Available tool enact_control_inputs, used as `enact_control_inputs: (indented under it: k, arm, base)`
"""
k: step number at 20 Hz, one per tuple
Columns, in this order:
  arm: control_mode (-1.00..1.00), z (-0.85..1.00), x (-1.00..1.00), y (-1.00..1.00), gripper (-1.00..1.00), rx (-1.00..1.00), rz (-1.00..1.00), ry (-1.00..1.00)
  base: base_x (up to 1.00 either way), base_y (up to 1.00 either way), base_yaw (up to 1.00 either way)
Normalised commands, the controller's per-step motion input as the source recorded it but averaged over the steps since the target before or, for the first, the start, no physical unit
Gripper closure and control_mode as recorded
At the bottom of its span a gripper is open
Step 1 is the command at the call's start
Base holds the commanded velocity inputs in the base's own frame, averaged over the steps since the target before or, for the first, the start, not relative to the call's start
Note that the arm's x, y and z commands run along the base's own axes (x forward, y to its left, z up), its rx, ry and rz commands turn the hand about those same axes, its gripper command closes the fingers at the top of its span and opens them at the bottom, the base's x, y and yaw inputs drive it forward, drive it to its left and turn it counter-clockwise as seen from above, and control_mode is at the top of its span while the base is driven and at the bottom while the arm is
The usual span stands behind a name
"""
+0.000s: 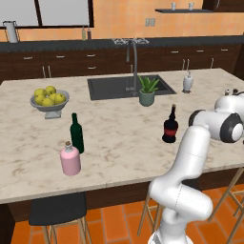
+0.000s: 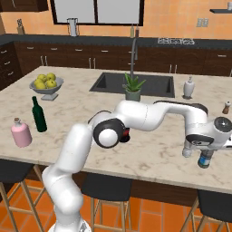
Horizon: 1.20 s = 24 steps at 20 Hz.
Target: Move the plastic bottles in the middle to the plastics group, and the glass bottles in the middle to the glass group.
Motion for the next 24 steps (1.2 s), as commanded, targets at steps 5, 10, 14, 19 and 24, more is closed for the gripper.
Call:
enact_control_inputs:
  k: [5, 10, 14, 19, 24]
  arm:
    - [-1.0, 0.07, 0.0, 0.0, -1.0, -0.01, 0.0, 0.0]
    - [-1.0, 0.2, 0.0, 0.0, -1.0, -0.05, 0.0, 0.0]
    - [-1.0, 0.38, -0.1, 0.07, -1.0, -0.07, 0.0, 0.0]
    - [-1.0, 0.62, -0.37, 0.3, -1.0, -0.05, 0.01, 0.0]
    - [-1.0, 0.43, -0.15, 0.98, -1.0, -0.14, 0.0, -0.03]
  base:
    - [0.0, 0.0, 0.0]
    - [0.0, 0.0, 0.0]
    - [0.0, 0.0, 0.0]
    - [0.0, 0.0, 0.0]
    - [0.0, 0.0, 0.0]
